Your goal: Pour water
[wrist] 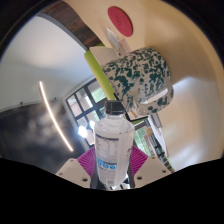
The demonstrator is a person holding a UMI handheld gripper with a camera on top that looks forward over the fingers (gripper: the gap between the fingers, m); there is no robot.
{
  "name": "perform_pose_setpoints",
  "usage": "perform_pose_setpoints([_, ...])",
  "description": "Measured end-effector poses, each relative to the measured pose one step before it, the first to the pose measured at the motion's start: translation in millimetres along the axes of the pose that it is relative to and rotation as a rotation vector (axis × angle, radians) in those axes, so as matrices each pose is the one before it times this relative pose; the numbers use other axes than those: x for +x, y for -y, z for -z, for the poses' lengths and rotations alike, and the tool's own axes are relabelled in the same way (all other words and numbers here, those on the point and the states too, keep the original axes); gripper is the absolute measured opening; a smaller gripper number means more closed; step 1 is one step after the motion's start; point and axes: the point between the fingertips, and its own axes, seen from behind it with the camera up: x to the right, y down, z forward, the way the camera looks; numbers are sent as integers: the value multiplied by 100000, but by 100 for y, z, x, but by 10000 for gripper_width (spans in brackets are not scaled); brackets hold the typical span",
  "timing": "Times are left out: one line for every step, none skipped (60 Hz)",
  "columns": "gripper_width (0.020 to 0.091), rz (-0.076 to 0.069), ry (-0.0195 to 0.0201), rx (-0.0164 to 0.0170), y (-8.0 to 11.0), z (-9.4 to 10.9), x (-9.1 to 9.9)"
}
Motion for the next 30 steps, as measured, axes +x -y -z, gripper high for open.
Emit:
perform_pose_setpoints([432, 203, -447, 14, -4, -95, 145])
perform_pose_setpoints([432, 375, -726, -80, -24, -66, 191])
perform_pose_setpoints([431, 500, -1084, -210, -57, -24, 232])
perform_pose_setpoints([431, 638, -1281, -188, -88, -18, 240])
perform_pose_setpoints([431, 1220, -825, -409, -506, 775, 79])
perform_pose_setpoints([430, 1202, -669, -267, 210, -887, 31])
perform_pose_setpoints([430, 2543, -20, -773, -613, 741, -160])
perform_pose_setpoints([431, 3021, 53, -951, -371, -68, -258])
perform_pose_setpoints([431, 3386, -239, -637, 20, -592, -74])
perform_pose_setpoints([432, 4492, 257, -1705, -533, -67, -427])
perform_pose_setpoints([431, 5063, 398, -1972, -597, -52, -536])
perform_pose_setpoints([441, 5696, 687, -1917, -633, 22, -712])
perform_pose_setpoints([444, 6314, 1006, -1882, -554, -42, -829])
perform_pose_setpoints([445, 7450, 2121, -2869, -769, 1222, -1275])
perform_pose_setpoints([447, 7514, 1328, -1683, -425, 50, -1128])
perform_pose_setpoints([430, 8090, 1343, -1711, -153, -25, -1092])
perform_pose_setpoints([431, 8498, 1255, -1271, -323, 821, -1744])
perform_pose_setpoints([433, 8272, 87, -180, 303, -1015, -541])
perform_pose_setpoints([432, 9567, 962, -415, 295, 221, -1105])
perform_pose_setpoints([430, 10752, 1811, -140, 600, 1394, -1715])
perform_pose_setpoints([431, 9633, -397, 1835, 1090, -950, -215])
perform_pose_setpoints([432, 11189, 1497, 1497, 1375, 1483, -1316])
perform_pose_setpoints([432, 10438, -926, 2478, 1254, 204, -251])
perform_pose_setpoints([434, 9718, -1235, 2609, 1520, 224, 32])
perform_pose_setpoints([433, 8372, -804, 2558, 2285, 283, 31])
perform_pose_setpoints([431, 6789, -3884, 2144, 253, -1427, 1597])
perform_pose_setpoints([433, 6903, -2417, 1180, 773, -39, 1057])
perform_pose_setpoints([431, 7003, 214, 1461, 1870, 1903, 22])
perform_pose_setpoints([431, 5631, -1798, 1377, 763, 0, 1031])
perform_pose_setpoints([434, 4822, -2431, 747, 315, 44, 1030])
